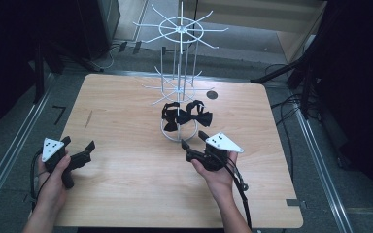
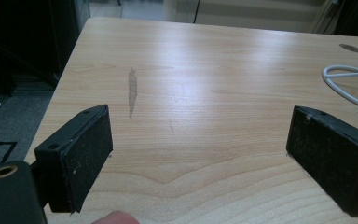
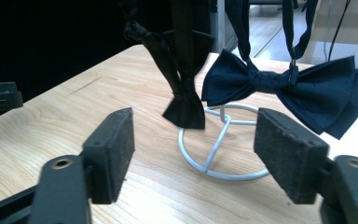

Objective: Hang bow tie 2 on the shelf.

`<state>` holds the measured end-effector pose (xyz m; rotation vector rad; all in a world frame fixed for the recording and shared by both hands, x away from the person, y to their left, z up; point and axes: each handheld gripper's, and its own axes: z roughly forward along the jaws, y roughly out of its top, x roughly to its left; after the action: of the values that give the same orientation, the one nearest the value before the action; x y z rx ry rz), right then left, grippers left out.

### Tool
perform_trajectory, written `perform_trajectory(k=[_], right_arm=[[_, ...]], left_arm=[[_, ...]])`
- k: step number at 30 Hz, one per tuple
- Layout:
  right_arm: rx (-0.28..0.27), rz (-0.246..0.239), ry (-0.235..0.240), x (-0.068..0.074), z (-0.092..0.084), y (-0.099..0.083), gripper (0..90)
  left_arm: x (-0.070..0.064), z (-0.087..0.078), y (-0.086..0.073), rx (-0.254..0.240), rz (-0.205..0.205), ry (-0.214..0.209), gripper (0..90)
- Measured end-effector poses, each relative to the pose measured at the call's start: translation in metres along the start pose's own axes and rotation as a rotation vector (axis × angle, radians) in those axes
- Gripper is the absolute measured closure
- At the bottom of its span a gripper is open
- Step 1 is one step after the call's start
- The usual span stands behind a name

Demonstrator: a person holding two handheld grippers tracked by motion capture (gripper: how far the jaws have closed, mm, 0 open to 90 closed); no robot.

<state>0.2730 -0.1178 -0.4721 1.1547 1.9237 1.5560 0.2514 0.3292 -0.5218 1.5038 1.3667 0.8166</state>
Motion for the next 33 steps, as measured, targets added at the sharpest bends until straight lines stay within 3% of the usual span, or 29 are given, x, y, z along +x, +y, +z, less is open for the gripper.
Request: perform_trajectory(k=[7,20,33], right_arm=[[0.004,-0.045,-0.010,-0.002,-0.008,0.001,22.3],[0.006,-0.026,-0.055,-0.023,-0.031,-0.009,18.7],[0.044,-0.008,-0.108,-0.044,-0.048,-0.020,18.7]], left_arm=[[0.000,0.000,0.000,0.002,-0.004,0.002,7.3],[0.000,0.000,0.000,0.002,0.001,0.005,7.3],[0.000,0.000,0.000,0.002,-0.001,0.004,7.3]])
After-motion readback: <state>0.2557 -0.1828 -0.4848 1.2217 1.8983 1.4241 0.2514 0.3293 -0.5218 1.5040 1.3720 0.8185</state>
